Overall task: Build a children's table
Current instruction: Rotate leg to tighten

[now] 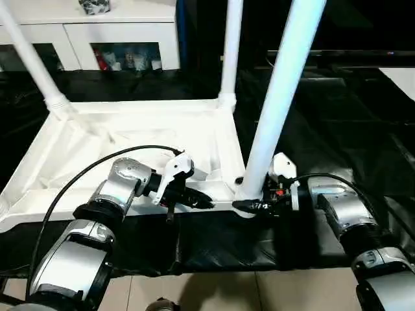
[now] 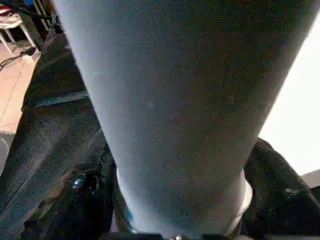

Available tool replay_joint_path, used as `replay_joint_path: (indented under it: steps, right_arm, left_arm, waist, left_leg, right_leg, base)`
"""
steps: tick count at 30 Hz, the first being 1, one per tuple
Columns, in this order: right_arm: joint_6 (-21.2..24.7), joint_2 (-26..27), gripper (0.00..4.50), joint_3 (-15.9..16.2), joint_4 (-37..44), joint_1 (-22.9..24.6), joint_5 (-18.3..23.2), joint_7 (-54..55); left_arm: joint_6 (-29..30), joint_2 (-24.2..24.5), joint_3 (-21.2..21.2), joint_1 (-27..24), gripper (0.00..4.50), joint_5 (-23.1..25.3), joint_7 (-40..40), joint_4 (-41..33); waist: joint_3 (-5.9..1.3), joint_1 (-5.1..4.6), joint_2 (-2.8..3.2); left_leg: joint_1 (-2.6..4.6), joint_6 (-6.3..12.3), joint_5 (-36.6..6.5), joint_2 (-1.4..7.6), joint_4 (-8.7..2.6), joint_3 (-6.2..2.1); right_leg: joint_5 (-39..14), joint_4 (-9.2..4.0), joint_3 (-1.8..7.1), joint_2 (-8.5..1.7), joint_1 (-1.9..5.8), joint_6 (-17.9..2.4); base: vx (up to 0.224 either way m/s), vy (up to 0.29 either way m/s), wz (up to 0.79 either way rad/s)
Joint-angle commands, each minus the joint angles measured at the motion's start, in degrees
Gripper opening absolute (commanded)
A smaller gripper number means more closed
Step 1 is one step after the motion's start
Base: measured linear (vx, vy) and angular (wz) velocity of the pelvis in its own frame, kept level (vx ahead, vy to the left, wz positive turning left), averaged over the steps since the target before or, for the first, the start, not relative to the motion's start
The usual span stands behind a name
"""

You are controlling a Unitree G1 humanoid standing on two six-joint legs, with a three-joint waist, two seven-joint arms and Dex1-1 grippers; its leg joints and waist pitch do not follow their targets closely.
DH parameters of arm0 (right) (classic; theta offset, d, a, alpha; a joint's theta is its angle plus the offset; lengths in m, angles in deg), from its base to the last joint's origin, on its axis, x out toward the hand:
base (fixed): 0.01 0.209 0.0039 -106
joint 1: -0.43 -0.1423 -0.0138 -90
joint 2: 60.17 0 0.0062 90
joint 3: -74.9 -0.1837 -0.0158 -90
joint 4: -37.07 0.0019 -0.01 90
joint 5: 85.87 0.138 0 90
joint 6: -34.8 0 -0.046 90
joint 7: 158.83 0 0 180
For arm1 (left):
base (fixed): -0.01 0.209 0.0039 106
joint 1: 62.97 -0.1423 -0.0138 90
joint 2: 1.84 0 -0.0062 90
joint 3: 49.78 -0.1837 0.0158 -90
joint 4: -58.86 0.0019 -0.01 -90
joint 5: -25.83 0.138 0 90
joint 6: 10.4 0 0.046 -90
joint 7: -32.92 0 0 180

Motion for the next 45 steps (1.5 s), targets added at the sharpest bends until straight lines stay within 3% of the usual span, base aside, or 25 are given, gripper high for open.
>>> replay_joint_path:
  steps: [1, 3, 6, 7, 9, 10, 11, 12, 13, 15, 16, 17, 20, 21, 23, 25, 29, 32, 34, 37, 40, 42, 45]
  right_arm:
    - [2.5, 1.4, 2.78, 0.6, 0.2, 1.6, -0.1, 2.6]
    - [2.4, 3.1, 2.77, -0.7, -0.5, 1.8, -0.3, 8.0]
    - [2.9, 7.0, 2.76, -3.3, -3.1, 1.6, -2.1, 23.1]
    - [3.0, 8.0, 2.76, -3.9, -4.0, 1.4, -2.5, 27.1]
    - [3.2, 9.4, 2.75, -4.6, -5.2, 1.0, -3.0, 32.2]
    - [3.9, 12.0, 2.75, -5.8, -7.3, 0.0, -3.8, 41.5]
    - [4.0, 12.4, 2.75, -6.0, -7.6, -0.2, -3.9, 42.9]
    - [4.2, 12.9, 2.75, -6.2, -8.0, -0.4, -4.0, 44.6]
    - [4.1, 14.6, 2.75, -7.0, -9.3, -1.4, -4.1, 49.3]
    - [3.9, 15.2, 2.75, -7.2, -9.7, -1.8, -4.1, 50.6]
    - [2.7, 17.1, 2.75, -7.2, -10.0, -2.5, -4.8, 52.6]
    - [2.7, 17.1, 2.75, -7.2, -10.0, -2.5, -4.8, 52.6]
    - [1.2, 18.8, 3.45, -7.5, -10.2, -3.2, -4.9, 54.6]
    - [1.0, 18.7, 3.47, -7.3, -10.2, -3.3, -5.0, 54.7]
    - [0.5, 18.4, 3.66, -7.0, -10.1, -3.2, -5.1, 53.8]
    - [-0.6, 17.1, 3.89, -7.0, -9.7, -2.9, -4.6, 51.1]
    - [-2.2, 14.3, 4.22, -6.3, -8.1, -1.8, -3.8, 43.2]
    - [-3.3, 9.8, 4.22, -4.4, -6.7, -1.0, -4.2, 33.9]
    - [-3.4, 8.5, 4.22, -3.9, -5.9, -0.7, -4.0, 29.9]
    - [-2.7, 5.6, 4.22, -2.2, -3.1, 0.5, -2.7, 19.6]
    - [-3.2, 3.4, 4.22, -0.3, -1.4, 1.2, -2.9, 12.8]
    - [-2.5, 2.8, 4.22, 0.3, -0.8, 1.4, -2.3, 10.1]
    - [-1.9, 1.6, 3.88, 1.7, 0.5, 1.7, -2.0, 5.4]
  left_arm:
    - [-1.3, -2.0, 0.0, 0.6, 0.0, -1.3, -1.2, -2.2]
    - [-0.8, -3.2, 0.6, 1.1, 0.0, -0.5, -6.3, -1.3]
    - [0.8, -6.5, 1.4, 2.1, 0.0, 0.9, -16.9, 0.2]
    - [1.6, -7.5, 1.7, 2.5, 0.0, 1.0, -19.2, 0.3]
    - [2.0, -8.8, 1.7, 3.1, 0.0, 1.5, -22.3, 0.7]
    - [2.8, -11.2, 1.7, 4.0, 0.0, 2.3, -28.0, 1.6]
    - [3.0, -11.6, 1.8, 4.2, 0.0, 2.4, -28.8, 1.8]
    - [3.2, -12.0, 1.9, 4.3, 0.0, 2.4, -29.8, 2.0]
    - [3.1, -13.3, 1.7, 4.9, 0.0, 3.0, -33.2, 2.7]
    - [2.8, -13.7, 1.6, 5.0, 0.0, 3.4, -34.4, 2.9]
    - [2.4, -14.8, 1.2, 4.9, 0.0, 4.3, -37.1, 3.1]
    - [2.4, -14.8, 1.2, 4.9, 0.0, 4.3, -37.1, 3.1]
    - [2.1, -15.3, 0.4, 4.1, 0.0, 5.0, -36.8, 2.6]
    - [2.0, -15.2, 0.4, 4.1, 0.0, 4.9, -36.6, 2.6]
    - [1.7, -14.9, 0.5, 4.0, 0.0, 4.6, -35.8, 2.5]
    - [0.5, -14.0, 0.8, 3.7, 0.0, 3.8, -33.0, 2.1]
    - [-1.5, -11.9, 0.8, 2.8, 0.0, 2.5, -27.0, 1.2]
    - [-3.1, -8.5, -0.1, 2.1, 0.0, 2.1, -19.3, 0.2]
    - [-3.4, -7.4, -0.4, 2.1, 0.0, 2.1, -17.2, 0.1]
    - [-4.2, -5.2, -0.4, 2.1, 0.0, 1.4, -11.9, -0.3]
    - [-4.5, -3.4, -0.5, 2.0, 0.0, 0.7, -7.8, -0.5]
    - [-4.6, -2.8, -0.7, 1.9, 0.0, 0.6, -6.2, -0.5]
    - [-4.8, -1.3, -1.2, 1.5, 0.0, 0.2, -2.3, -1.0]
  waist:
    - [-3.73, -0.21, -0.41]
    - [-3.6, -0.19, -0.37]
    - [-3.2, -0.6, -0.5]
    - [-3.11, -0.87, -0.25]
    - [-3.13, -0.97, -0.38]
    - [-3.04, -1.48, -0.32]
    - [-3.05, -1.79, -0.27]
    - [-3.02, -1.99, -0.38]
    - [-3.03, -1.93, 0.35]
    - [-3.06, -2.23, -0.23]
    - [-3.11, -2.15, 0.21]
    - [-3.04, -2.26, 0.11]
    - [-3.15, -2.21, 0.08]
    - [-3.2, -2.22, -0.64]
    - [-3.15, -2.15, -0.52]
    - [-3.15, -2.1, -0.77]
    - [-3.34, -1.81, -0.71]
    - [-3.63, -1.36, -0.62]
    - [-3.77, -1.23, -0.44]
    - [-3.95, -1.06, -0.42]
    - [-3.9, -1.07, -0.74]
    - [-3.75, -0.93, -0.63]
    - [-3.55, -0.92, -0.57]
  left_leg:
    - [1.53, 4.3, -13.1, 1.68, -3.42, -0.52]
    - [1.63, 3.49, -13.8, 1.8, -3.63, -0.59]
    - [1.92, 1.07, -17.3, 1.71, -4.12, -0.69]
    - [2.17, -0.09, -18.9, 1.59, -4.21, -0.83]
    - [2.25, -0.44, -19.9, 1.4, -4.23, -0.93]
    - [2.16, -1.0, -20.7, 1.37, -4.41, -1.1]
    - [2.37, -1.52, -21.4, 1.32, -4.47, -1.13]
    - [2.18, -1.51, -21.5, 1.23, -4.47, -1.17]
    - [2.18, -1.31, -22.0, 1.15, -4.48, -1.28]
    - [2.07, -1.05, -22.6, 1.01, -4.47, -1.26]
    - [2.11, -0.74, -22.4, 1.03, -4.42, -1.23]
    - [2.0, -0.65, -22.2, 1.07, -4.49, -1.2]
    - [1.94, -0.36, -22.0, 1.08, -4.51, -1.19]
    - [1.79, -0.09, -21.3, 1.08, -4.47, -1.15]
    - [1.76, 0.27, -21.1, 1.1, -4.48, -1.12]
    - [1.68, 0.73, -20.5, 1.1, -4.46, -1.06]
    - [1.34, 1.97, -17.9, 1.11, -4.21, -0.91]
    - [1.02, 3.41, -14.5, 1.13, -3.76, -0.69]
    - [0.96, 4.88, -11.4, 1.33, -3.34, -0.51]
    - [1.07, 6.24, -9.9, 1.31, -3.04, -0.39]
    - [1.17, 6.8, -10.1, 1.49, -3.06, -0.39]
    - [1.28, 6.36, -11.8, 1.55, -3.2, -0.44]
    - [1.49, 5.21, -13.7, 1.76, -3.49, -0.47]
  right_leg:
    - [-5.4, -3.12, 1.47, -2.71, 2.58, -16.4]
    - [-7.2, -3.3, 1.48, -2.8, 2.45, -15.9]
    - [-14.6, -4.04, 1.61, -2.97, 2.15, -14.0]
    - [-18.0, -4.41, 1.67, -3.13, 1.97, -13.0]
    - [-20.8, -4.86, 1.63, -3.14, 1.97, -11.8]
    - [-22.2, -5.07, 1.67, -2.99, 1.76, -10.8]
    - [-22.4, -5.16, 1.68, -2.89, 1.52, -10.5]
    - [-22.5, -5.18, 1.66, -2.85, 1.63, -10.4]
    - [-23.0, -5.34, 1.67, -2.97, 1.66, -10.0]
    - [-23.1, -5.52, 1.63, -2.77, 1.64, -9.4]
    - [-22.7, -5.53, 1.74, -2.83, 1.52, -9.3]
    - [-22.4, -5.64, 1.76, -2.77, 1.52, -9.3]
    - [-20.8, -5.5, 1.76, -2.72, 1.55, -9.5]
    - [-20.2, -5.29, 1.72, -2.7, 1.67, -9.7]
    - [-20.1, -5.29, 1.76, -2.76, 1.67, -9.7]
    - [-19.7, -5.28, 1.8, -2.77, 1.73, -9.7]
    - [-15.6, -4.8, 1.78, -2.74, 2.11, -10.6]
    - [-11.5, -4.25, 1.57, -2.69, 2.67, -11.9]
    - [-4.0, -3.33, 1.5, -2.49, 2.66, -14.2]
    - [-0.4, -2.85, 1.35, -2.41, 2.81, -15.9]
    - [-0.1, -2.81, 1.28, -2.4, 2.77, -16.5]
    - [-2.7, -2.99, 1.29, -2.54, 2.71, -16.5]
    - [-6.0, -3.33, 1.43, -2.69, 2.57, -16.4]
  base:
    - [0.0, 0.0, 0.0]
    - [0.0, 0.0, 0.0]
    - [0.0, 0.0, 0.0]
    - [0.0, 0.0, 0.0]
    - [0.0, 0.0, 0.0]
    - [0.0, 0.0, 0.0]
    - [0.0, 0.0, 0.0]
    - [0.0, 0.0, 0.0]
    - [0.0, 0.0, 0.0]
    - [0.0, 0.0, 0.0]
    - [0.0, 0.0, 0.0]
    - [0.0, 0.0, 0.0]
    - [0.0, 0.0, 0.0]
    - [0.0, 0.0, 0.0]
    - [0.0, 0.0, 0.0]
    - [0.0, 0.0, 0.0]
    - [0.0, 0.0, 0.0]
    - [0.0, 0.0, 0.0]
    - [0.0, 0.0, 0.0]
    - [0.0, 0.0, 0.0]
    - [0.0, 0.0, 0.0]
    - [0.0, 0.0, 0.0]
    - [0.0, 0.0, 0.0]
